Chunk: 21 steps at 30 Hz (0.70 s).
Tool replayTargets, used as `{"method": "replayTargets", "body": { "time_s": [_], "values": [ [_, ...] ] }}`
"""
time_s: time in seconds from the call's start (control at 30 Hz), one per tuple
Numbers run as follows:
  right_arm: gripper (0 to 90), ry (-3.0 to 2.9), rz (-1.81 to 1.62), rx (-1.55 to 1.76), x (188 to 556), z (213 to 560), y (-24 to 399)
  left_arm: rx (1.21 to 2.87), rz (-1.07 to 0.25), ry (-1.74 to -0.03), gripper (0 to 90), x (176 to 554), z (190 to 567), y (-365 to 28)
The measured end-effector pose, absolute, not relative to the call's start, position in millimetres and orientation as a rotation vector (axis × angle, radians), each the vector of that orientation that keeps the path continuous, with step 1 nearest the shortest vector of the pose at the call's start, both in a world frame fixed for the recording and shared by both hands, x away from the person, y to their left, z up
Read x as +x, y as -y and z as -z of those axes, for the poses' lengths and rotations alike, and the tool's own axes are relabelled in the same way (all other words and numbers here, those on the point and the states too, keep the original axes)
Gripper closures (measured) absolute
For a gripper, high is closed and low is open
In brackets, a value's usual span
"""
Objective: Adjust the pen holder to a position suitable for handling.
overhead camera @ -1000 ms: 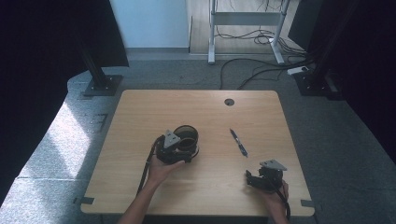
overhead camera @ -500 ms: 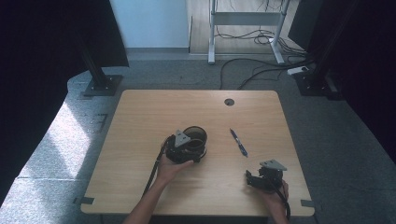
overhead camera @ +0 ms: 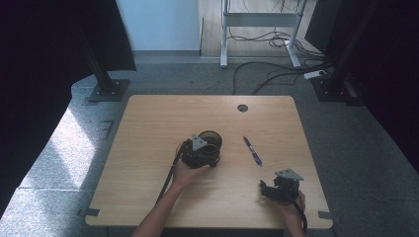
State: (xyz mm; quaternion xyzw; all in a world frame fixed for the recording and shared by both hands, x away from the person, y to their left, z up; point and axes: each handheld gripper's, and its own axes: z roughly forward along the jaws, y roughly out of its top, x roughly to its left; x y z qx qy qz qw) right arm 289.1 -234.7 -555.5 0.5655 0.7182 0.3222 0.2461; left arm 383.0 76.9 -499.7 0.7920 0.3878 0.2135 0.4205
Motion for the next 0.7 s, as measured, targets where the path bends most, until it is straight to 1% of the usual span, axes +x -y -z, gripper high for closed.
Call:
{"method": "replayTargets", "body": {
  "time_s": [0.27,0.7],
  "values": [
    [13.2,-1.960,-0.880,1.543,289,555,235,1.999,-0.519,-0.990,10.6,390,510,-66],
    [13.3,-1.960,-0.880,1.542,289,555,235,2.003,-0.515,-1.020,10.0,392,517,-60]
  ]
}}
